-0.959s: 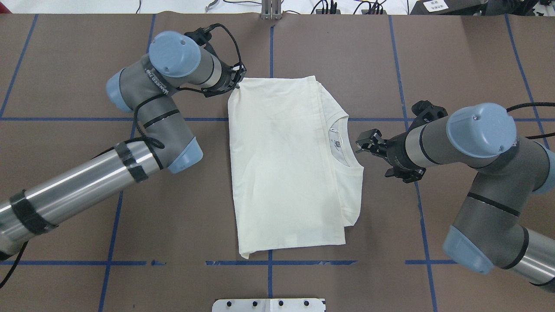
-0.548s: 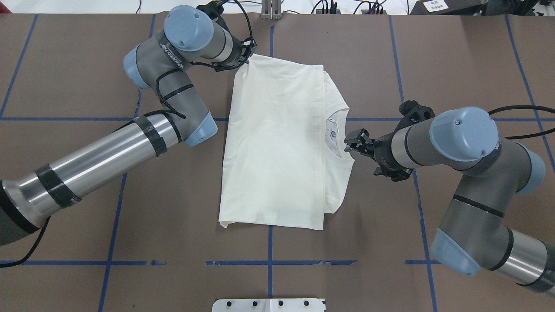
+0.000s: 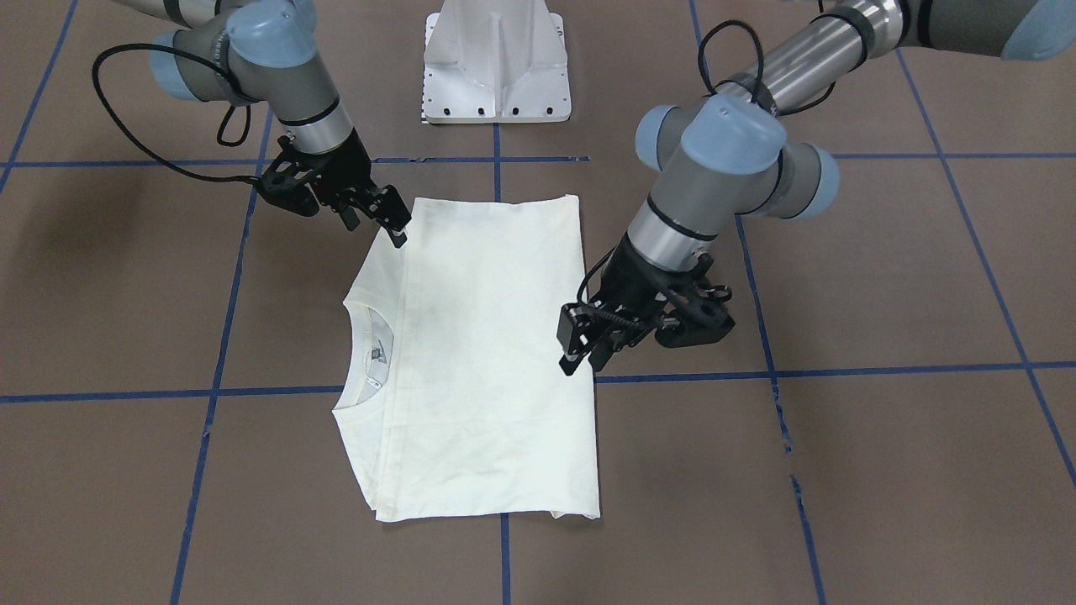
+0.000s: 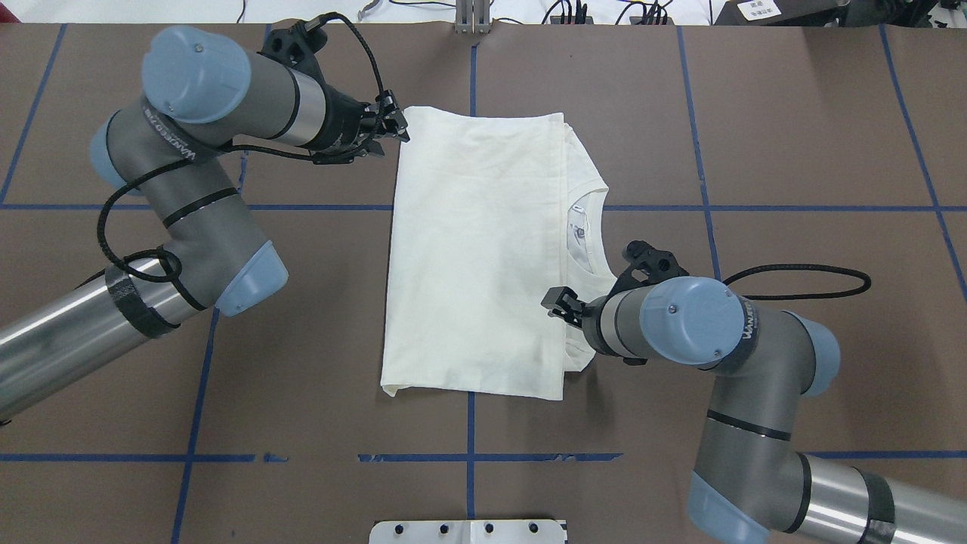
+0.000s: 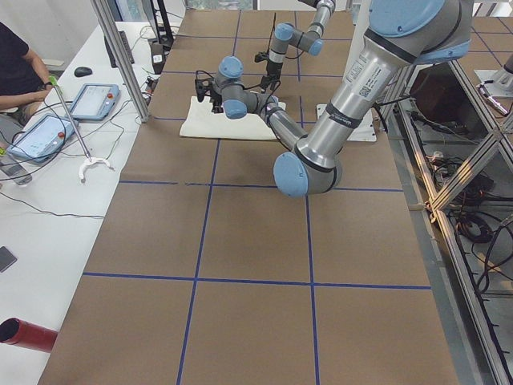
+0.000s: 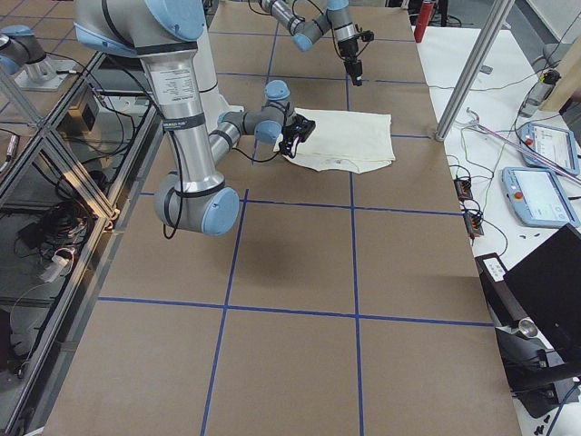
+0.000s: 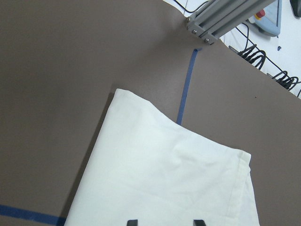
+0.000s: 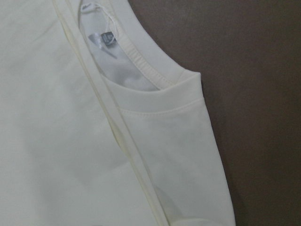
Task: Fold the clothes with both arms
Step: 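Move the right gripper to the shirt's near edge beside the collar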
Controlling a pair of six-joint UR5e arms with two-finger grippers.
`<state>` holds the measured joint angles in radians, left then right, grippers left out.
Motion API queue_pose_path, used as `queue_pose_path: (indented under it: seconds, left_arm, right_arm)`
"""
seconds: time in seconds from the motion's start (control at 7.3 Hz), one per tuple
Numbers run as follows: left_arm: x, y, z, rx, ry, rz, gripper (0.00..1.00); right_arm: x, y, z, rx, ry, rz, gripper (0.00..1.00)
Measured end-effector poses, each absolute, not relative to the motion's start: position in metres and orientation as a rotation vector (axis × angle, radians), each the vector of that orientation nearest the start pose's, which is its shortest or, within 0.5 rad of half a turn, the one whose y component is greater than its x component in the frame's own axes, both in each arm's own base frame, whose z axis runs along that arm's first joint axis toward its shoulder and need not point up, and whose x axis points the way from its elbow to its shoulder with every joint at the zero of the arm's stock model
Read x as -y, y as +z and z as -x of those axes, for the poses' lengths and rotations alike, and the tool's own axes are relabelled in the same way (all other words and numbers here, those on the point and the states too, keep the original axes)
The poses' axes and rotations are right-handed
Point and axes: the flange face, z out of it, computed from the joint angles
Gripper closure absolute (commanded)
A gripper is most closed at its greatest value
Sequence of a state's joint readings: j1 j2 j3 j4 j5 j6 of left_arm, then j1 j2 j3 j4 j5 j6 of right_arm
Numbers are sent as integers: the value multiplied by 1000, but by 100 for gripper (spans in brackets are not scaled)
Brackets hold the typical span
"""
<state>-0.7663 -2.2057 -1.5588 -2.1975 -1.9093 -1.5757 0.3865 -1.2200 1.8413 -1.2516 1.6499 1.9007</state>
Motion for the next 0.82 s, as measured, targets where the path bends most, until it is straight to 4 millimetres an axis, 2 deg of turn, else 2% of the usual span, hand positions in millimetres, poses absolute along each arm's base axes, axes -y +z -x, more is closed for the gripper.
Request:
queue_pose_path:
  seconds: [0.27,0.69,0.82]
  left_arm:
    - [545,214,-424,-1268,-449,-185,50]
    - [545,216,-424,-1264,-451,-184,49]
    - [545,216,-424,-1264,-451,-183,49]
  right_arm:
    - [338,310,532,900,633,48,4]
    - [328,308,539,875,690,85,6]
    - [326,306,539,878,706,97,17]
